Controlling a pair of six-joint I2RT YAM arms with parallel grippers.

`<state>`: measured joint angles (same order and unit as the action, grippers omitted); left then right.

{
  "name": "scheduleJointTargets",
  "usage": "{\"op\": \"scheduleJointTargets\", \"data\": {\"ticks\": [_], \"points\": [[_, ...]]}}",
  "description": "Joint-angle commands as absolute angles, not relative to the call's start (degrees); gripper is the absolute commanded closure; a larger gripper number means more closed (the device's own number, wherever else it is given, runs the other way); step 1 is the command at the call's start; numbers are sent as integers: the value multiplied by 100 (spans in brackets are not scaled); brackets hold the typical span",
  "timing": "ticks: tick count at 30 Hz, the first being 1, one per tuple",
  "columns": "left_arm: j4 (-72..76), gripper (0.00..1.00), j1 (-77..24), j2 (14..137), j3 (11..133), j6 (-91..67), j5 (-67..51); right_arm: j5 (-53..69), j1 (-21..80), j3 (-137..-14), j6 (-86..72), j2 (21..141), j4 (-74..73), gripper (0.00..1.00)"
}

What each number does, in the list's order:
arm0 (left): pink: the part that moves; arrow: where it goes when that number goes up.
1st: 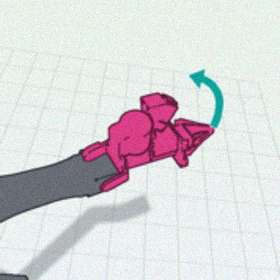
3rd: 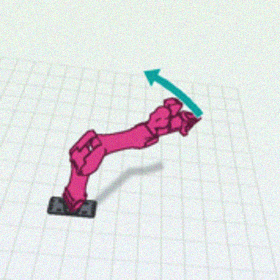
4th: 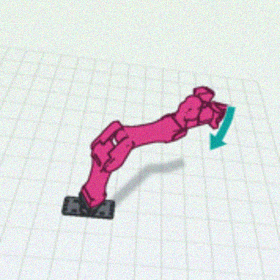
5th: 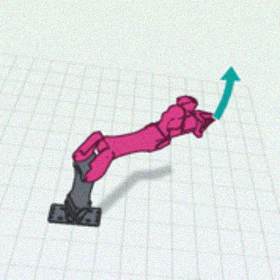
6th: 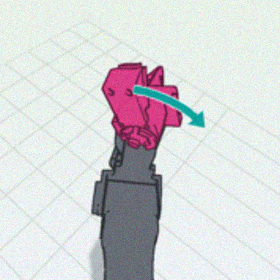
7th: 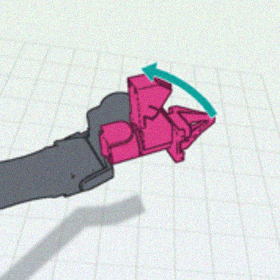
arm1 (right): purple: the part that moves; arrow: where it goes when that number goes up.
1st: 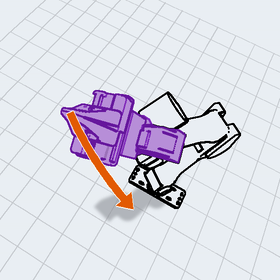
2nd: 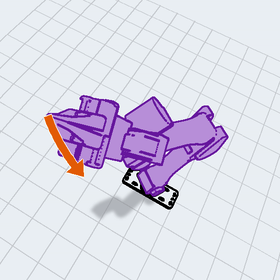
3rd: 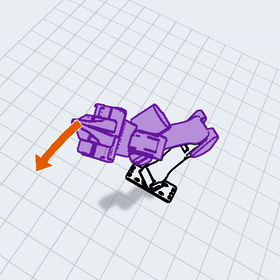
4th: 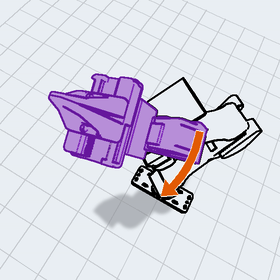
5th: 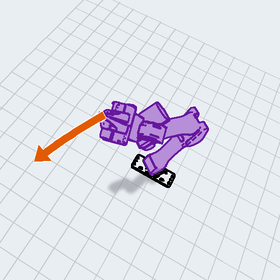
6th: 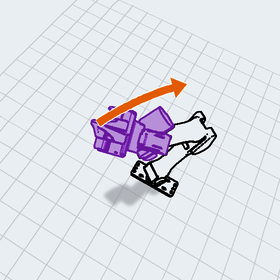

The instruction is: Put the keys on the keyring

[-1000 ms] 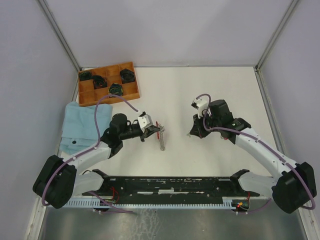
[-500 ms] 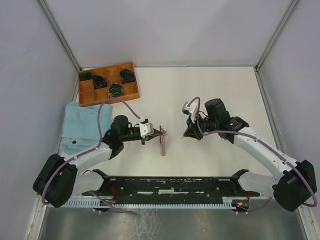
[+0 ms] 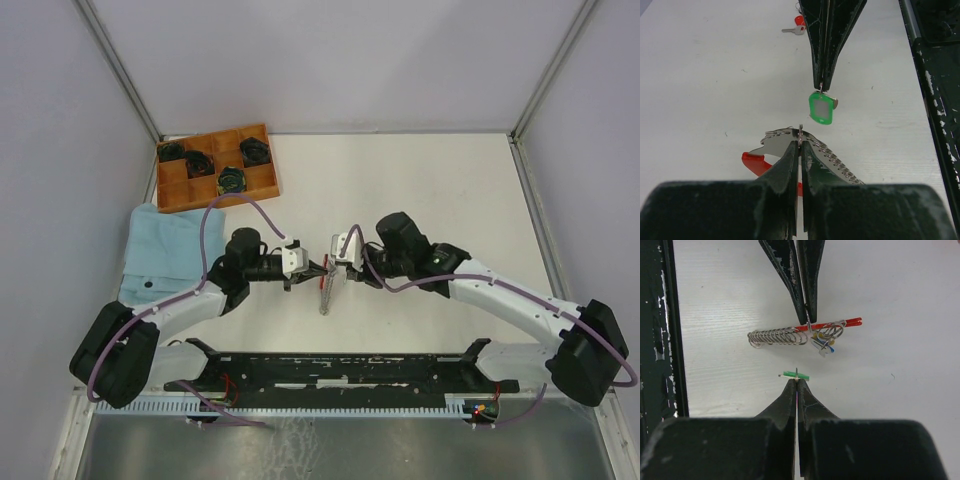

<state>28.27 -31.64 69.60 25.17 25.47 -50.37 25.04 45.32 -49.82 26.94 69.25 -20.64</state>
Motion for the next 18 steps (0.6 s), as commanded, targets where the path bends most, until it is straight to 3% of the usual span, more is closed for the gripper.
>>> {"op": "scheduleJointTargets", "data": {"ticks": [1, 18], "points": [[2747, 97, -3202, 6935, 2734, 2841, -5326, 2147, 4754, -5304, 3099, 6988, -1725, 99], [2876, 97, -3199, 6675, 2737, 2529, -5268, 2427, 4860, -5675, 3315, 7240, -1818, 99]]}}
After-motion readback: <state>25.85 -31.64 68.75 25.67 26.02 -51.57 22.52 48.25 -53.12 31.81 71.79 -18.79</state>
